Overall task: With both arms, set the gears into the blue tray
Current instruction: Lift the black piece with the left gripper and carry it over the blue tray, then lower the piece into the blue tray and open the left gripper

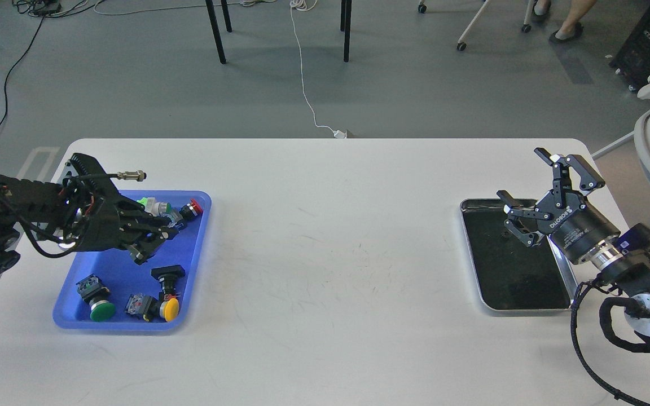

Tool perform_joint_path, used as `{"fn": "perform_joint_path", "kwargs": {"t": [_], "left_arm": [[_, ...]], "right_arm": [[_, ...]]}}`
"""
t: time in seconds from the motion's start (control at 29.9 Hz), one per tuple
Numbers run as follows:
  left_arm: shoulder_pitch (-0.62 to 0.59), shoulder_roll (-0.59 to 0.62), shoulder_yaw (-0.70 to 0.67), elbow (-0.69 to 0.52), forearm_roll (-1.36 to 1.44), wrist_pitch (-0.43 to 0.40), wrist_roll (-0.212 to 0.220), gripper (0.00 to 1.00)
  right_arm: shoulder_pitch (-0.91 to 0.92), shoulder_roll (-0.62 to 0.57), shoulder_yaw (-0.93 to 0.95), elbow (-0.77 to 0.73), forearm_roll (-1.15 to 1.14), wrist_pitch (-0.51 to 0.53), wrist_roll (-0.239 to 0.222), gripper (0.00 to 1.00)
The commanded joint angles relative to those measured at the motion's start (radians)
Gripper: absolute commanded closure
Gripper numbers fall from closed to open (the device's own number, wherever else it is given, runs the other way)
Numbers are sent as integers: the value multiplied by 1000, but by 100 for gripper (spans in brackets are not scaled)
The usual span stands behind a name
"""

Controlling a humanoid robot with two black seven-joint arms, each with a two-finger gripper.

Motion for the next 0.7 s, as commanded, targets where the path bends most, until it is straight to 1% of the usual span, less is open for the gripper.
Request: {"fn": "perform_joint_path", "kwargs": {"t": [0.0, 0.1, 0.23, 0.37, 0.67], "left_arm": [[45, 21, -2, 26, -1, 27, 0, 88], [63, 16, -3, 71, -1, 39, 0, 88], [92, 16, -3, 85, 8, 39, 0, 88], [97, 11, -2, 131, 9, 41, 0, 88], [106, 8, -2, 166, 8, 41, 0, 85]], "right_arm": [[0, 12, 0, 1, 0, 0, 0, 2], [1, 16, 0, 1, 0, 0, 0, 2], [4, 26, 0, 1, 0, 0, 0, 2], [5, 26, 0, 3, 0, 0, 0, 2], [5, 26, 17, 1, 0, 0, 0, 2]]}}
